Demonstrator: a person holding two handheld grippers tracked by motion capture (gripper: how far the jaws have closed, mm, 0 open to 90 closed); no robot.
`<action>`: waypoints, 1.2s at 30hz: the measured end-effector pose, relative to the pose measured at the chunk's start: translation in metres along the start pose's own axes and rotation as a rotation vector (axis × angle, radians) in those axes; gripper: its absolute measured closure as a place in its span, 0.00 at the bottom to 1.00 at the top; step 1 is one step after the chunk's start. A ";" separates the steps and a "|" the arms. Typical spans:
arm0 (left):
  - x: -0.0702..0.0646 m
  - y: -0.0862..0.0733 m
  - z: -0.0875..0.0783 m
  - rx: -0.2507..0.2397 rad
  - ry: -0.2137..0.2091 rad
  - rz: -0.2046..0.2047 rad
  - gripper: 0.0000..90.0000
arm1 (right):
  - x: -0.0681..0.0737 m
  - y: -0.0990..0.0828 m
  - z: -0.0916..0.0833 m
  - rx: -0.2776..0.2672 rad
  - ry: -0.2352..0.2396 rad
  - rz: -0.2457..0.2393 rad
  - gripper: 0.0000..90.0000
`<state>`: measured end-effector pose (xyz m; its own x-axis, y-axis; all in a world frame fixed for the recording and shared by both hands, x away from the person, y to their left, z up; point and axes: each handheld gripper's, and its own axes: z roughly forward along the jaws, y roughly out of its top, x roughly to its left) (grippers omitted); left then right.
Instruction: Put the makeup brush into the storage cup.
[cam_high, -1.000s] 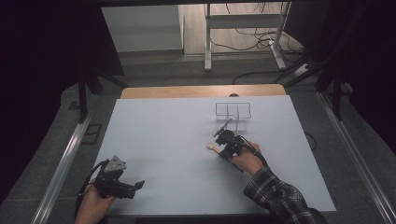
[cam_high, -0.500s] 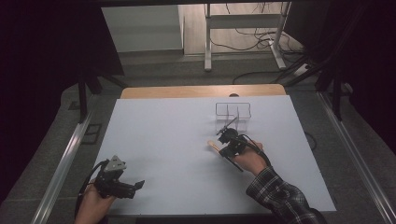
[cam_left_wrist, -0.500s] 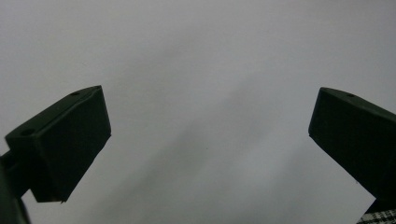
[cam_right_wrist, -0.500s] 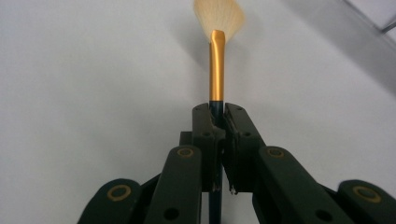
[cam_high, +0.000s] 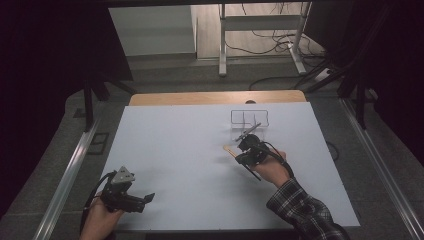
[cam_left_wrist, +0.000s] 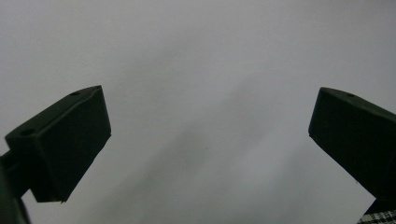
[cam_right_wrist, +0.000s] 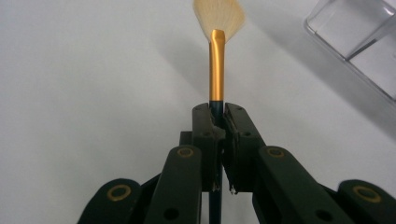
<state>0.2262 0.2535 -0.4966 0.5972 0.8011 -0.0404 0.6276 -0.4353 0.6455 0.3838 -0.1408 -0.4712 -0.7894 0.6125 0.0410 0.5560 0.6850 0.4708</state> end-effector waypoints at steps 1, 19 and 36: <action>0.000 0.000 0.000 0.000 0.000 0.000 0.00 | 0.000 0.000 -0.001 -0.004 0.000 -0.001 0.93; 0.001 0.000 0.000 -0.002 0.002 -0.003 0.00 | -0.001 -0.001 -0.019 -0.126 0.001 -0.018 0.93; 0.002 0.000 -0.001 -0.018 -0.002 -0.024 0.00 | -0.008 -0.002 -0.037 -0.240 -0.014 0.008 0.93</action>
<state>0.2266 0.2554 -0.4965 0.5828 0.8106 -0.0578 0.6329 -0.4082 0.6579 0.3791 -0.1614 -0.4403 -0.7809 0.6238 0.0344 0.4830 0.5680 0.6664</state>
